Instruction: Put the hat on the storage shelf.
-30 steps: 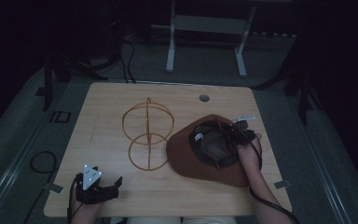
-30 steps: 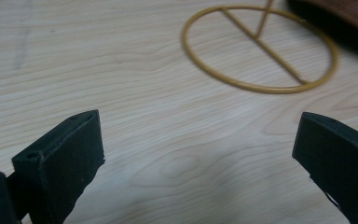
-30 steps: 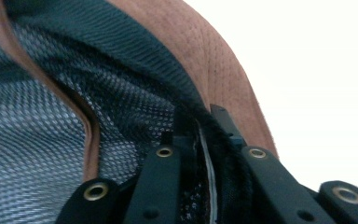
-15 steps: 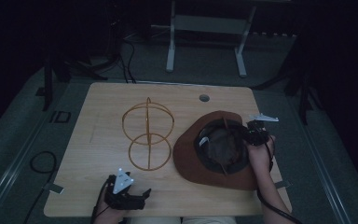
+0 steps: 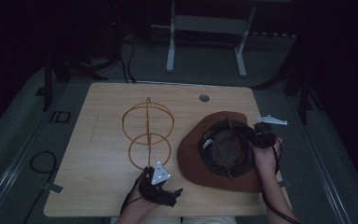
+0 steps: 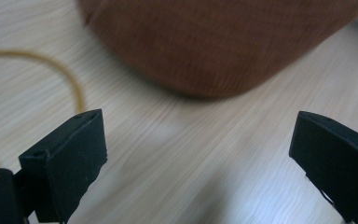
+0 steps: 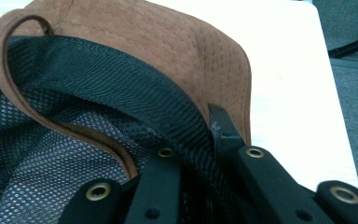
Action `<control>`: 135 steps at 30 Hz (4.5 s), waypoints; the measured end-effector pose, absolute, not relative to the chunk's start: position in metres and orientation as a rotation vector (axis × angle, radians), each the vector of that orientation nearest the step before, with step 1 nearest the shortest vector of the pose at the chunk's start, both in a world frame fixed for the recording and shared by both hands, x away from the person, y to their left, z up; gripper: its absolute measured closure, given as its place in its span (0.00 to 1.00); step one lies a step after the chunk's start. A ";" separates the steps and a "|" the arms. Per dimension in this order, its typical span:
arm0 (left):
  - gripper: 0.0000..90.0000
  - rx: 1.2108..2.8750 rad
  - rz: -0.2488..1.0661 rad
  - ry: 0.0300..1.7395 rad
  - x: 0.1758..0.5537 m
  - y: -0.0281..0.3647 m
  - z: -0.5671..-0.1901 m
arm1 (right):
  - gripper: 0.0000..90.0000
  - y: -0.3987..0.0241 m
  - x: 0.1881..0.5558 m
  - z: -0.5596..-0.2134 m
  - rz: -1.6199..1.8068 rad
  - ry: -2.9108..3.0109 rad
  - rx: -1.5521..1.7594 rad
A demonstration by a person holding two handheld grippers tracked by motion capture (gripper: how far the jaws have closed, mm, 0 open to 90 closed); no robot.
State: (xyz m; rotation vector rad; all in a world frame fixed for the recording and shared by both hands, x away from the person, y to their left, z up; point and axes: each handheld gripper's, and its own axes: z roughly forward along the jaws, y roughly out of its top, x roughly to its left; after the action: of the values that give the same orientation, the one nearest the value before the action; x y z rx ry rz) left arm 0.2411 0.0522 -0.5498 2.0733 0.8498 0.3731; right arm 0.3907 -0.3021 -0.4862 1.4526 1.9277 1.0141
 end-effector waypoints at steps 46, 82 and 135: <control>0.19 2.221 0.638 0.905 0.366 -0.090 -0.469 | 0.93 -0.296 0.355 -0.451 1.109 1.920 1.337; 0.97 2.025 0.871 0.789 0.353 -0.081 -0.424 | 0.64 -0.310 0.311 -0.429 1.274 1.889 1.273; 0.96 1.532 0.659 0.103 0.262 0.003 -0.408 | 0.46 -0.272 0.267 -0.403 1.795 2.212 0.556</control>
State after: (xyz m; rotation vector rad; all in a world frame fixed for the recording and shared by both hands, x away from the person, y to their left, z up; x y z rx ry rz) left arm 0.2622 0.0026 -0.4078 1.5316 0.1034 0.6594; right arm 0.2674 -0.2721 -0.4031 0.5563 2.2120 1.7950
